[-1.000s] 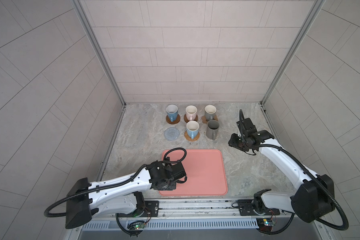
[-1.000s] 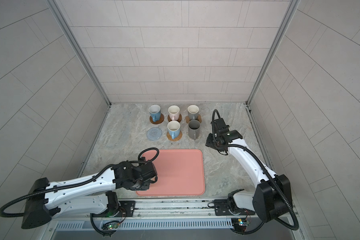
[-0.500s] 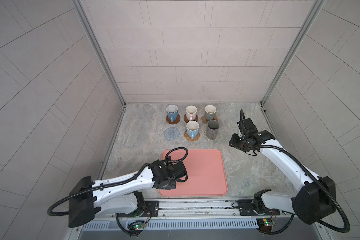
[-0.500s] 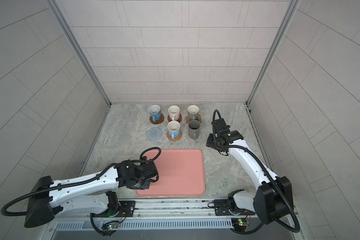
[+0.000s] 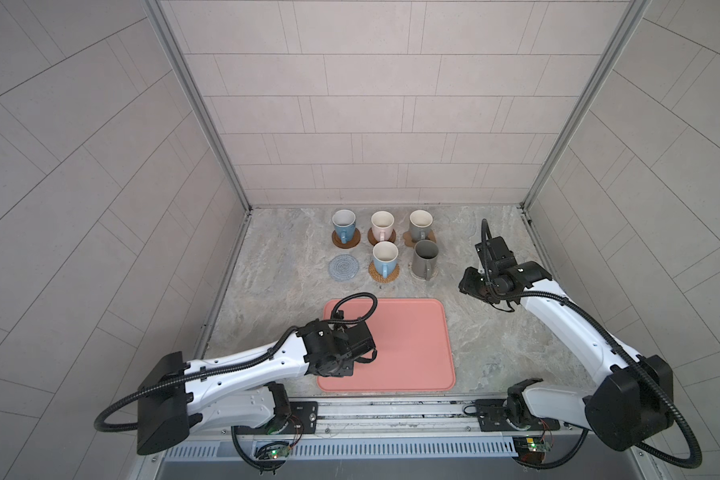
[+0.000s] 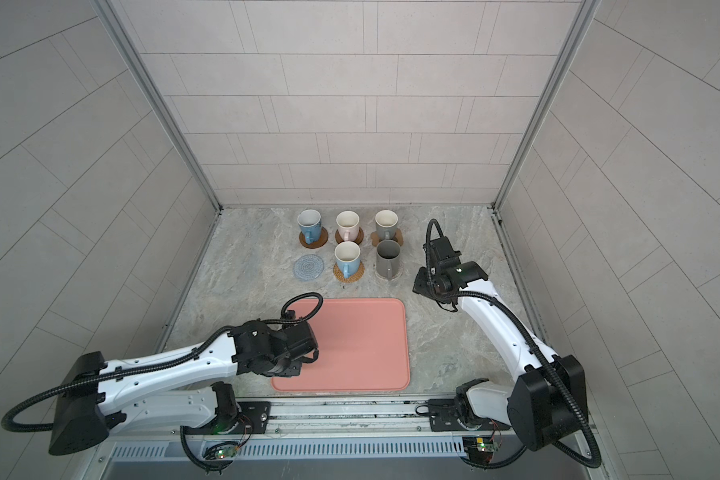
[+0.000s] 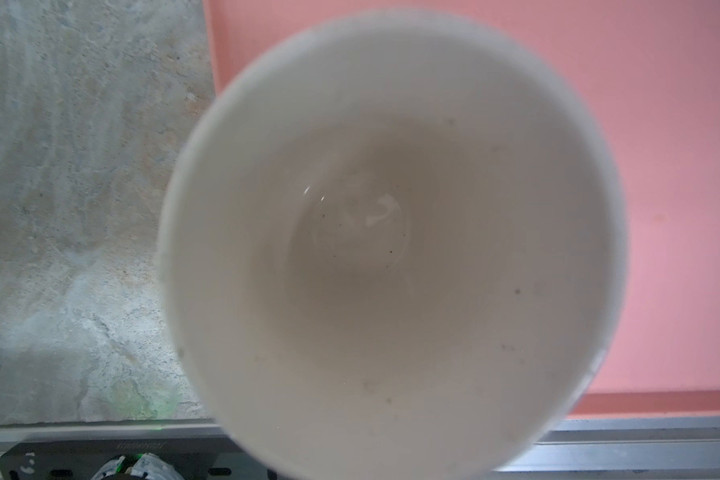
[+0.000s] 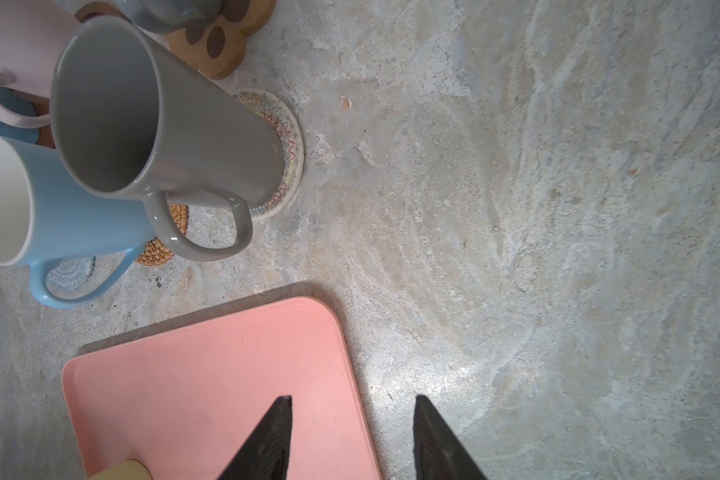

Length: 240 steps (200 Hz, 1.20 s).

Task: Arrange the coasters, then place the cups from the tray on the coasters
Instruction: 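Lift the pale green mug with left gripper off the tray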

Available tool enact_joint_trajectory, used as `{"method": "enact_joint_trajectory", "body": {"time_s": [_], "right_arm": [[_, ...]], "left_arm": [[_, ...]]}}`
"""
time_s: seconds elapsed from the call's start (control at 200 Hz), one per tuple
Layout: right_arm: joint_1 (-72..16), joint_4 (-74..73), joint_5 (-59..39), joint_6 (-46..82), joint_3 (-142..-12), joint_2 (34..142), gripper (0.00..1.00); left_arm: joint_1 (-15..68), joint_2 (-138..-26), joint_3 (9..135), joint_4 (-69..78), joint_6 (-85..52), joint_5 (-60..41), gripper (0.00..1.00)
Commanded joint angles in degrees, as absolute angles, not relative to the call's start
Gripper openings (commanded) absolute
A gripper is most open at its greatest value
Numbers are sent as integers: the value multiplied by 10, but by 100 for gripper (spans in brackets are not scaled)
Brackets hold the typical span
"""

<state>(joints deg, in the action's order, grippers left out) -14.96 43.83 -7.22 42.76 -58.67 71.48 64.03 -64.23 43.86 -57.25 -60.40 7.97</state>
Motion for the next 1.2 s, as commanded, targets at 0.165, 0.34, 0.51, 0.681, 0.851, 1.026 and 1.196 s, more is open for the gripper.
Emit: {"method": "enact_joint_trajectory", "body": {"time_s": [0.165, 0.34, 0.51, 0.681, 0.851, 1.026, 1.196], "right_arm": [[-149, 450, -58, 438, -579, 697, 50], [-149, 453, -58, 439, -578, 695, 50], [-149, 455, -58, 439, -577, 691, 50], [-149, 456, -57, 440, -578, 688, 50], [-149, 457, -56, 443, -578, 685, 50], [-149, 459, -55, 443, -581, 684, 50], [-150, 462, -53, 442, -582, 683, 50]], "left_arm": [[637, -606, 441, -565, -611, 123, 11], [638, -601, 436, -555, -610, 127, 10], [637, -597, 432, -547, -606, 139, 9], [637, -599, 432, -542, -600, 150, 8], [637, -601, 441, -537, -591, 166, 8], [638, -600, 445, -528, -584, 176, 8], [637, -599, 453, -530, -578, 190, 8]]}}
